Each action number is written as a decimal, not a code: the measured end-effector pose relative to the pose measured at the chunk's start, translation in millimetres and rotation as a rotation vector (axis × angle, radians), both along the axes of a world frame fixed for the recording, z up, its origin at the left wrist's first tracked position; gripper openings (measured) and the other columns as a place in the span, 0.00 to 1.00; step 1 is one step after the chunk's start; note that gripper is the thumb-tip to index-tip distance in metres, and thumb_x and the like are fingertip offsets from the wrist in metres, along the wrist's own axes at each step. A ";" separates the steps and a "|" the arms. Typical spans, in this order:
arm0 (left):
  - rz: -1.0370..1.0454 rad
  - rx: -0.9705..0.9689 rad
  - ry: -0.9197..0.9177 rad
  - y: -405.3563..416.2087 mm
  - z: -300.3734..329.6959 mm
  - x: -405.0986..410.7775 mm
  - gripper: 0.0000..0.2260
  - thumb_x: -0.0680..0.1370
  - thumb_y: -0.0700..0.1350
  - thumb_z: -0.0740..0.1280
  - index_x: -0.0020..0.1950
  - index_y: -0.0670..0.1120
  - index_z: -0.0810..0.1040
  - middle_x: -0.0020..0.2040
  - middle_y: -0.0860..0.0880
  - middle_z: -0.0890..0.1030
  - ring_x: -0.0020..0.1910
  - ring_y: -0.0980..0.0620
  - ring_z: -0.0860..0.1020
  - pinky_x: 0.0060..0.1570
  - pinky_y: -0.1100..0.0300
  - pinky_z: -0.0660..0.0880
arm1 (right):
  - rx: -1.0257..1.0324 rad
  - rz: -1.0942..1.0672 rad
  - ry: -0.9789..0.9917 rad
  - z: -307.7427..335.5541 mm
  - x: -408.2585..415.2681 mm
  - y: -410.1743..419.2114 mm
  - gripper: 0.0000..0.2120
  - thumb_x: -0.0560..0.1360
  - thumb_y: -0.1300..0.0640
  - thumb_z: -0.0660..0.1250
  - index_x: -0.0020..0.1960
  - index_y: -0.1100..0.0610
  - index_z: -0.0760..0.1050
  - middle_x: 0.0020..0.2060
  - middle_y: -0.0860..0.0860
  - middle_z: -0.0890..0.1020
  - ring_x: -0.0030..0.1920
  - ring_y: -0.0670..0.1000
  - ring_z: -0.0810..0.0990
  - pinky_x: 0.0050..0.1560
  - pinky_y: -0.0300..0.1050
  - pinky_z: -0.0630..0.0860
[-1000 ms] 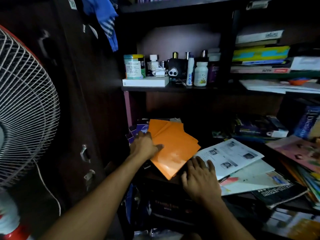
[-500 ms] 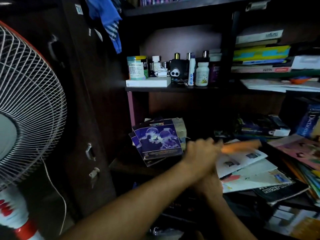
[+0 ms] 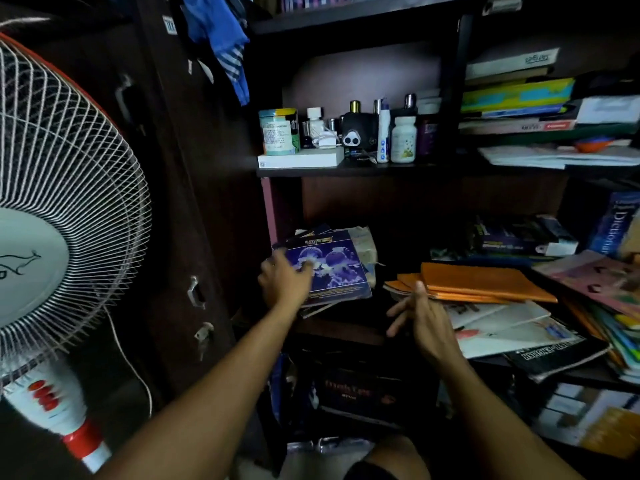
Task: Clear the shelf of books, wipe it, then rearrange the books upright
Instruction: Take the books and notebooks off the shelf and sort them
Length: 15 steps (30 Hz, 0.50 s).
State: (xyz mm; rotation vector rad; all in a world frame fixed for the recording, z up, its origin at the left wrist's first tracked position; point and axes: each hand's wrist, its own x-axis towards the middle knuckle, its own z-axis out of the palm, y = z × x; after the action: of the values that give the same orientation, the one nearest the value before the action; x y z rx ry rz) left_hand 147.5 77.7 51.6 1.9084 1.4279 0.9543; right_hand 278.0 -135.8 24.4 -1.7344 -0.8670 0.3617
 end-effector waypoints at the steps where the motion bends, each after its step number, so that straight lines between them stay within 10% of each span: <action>1: 0.040 -0.138 -0.024 11.5 -9.6 -12.1 0.32 0.76 0.61 0.71 0.75 0.49 0.64 0.72 0.41 0.68 0.69 0.38 0.68 0.61 0.45 0.71 | -0.044 0.015 -0.011 1.9 -1.8 1.6 0.38 0.85 0.39 0.38 0.43 0.55 0.82 0.32 0.50 0.85 0.41 0.47 0.83 0.47 0.45 0.71; 7: -0.004 -0.234 -0.043 21.3 -24.4 -4.2 0.45 0.66 0.63 0.79 0.73 0.45 0.62 0.65 0.43 0.77 0.64 0.38 0.76 0.54 0.50 0.73 | -0.317 0.029 -0.444 -14.4 -13.9 10.2 0.23 0.83 0.37 0.53 0.47 0.49 0.81 0.39 0.46 0.84 0.43 0.48 0.81 0.44 0.46 0.76; 11: -0.087 -0.343 -0.378 25.0 -19.8 13.2 0.36 0.67 0.47 0.83 0.68 0.47 0.67 0.61 0.47 0.81 0.53 0.47 0.81 0.54 0.52 0.79 | -0.260 -0.033 -0.391 -15.8 -12.9 13.2 0.18 0.79 0.40 0.64 0.38 0.52 0.78 0.30 0.47 0.81 0.32 0.45 0.80 0.38 0.49 0.79; 15: -0.199 0.124 -0.253 -14.1 7.0 34.7 0.32 0.75 0.43 0.74 0.74 0.52 0.61 0.62 0.49 0.77 0.51 0.48 0.79 0.50 0.49 0.80 | -0.309 -0.044 -0.399 -16.4 -6.3 19.7 0.21 0.76 0.40 0.66 0.35 0.55 0.77 0.28 0.49 0.80 0.29 0.45 0.78 0.33 0.47 0.75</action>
State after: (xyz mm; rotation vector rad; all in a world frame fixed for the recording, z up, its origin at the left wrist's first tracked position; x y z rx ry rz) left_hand 182.2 63.5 58.7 1.8963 1.0354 1.1613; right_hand 271.8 -116.1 8.0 -2.1528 -1.0979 0.1226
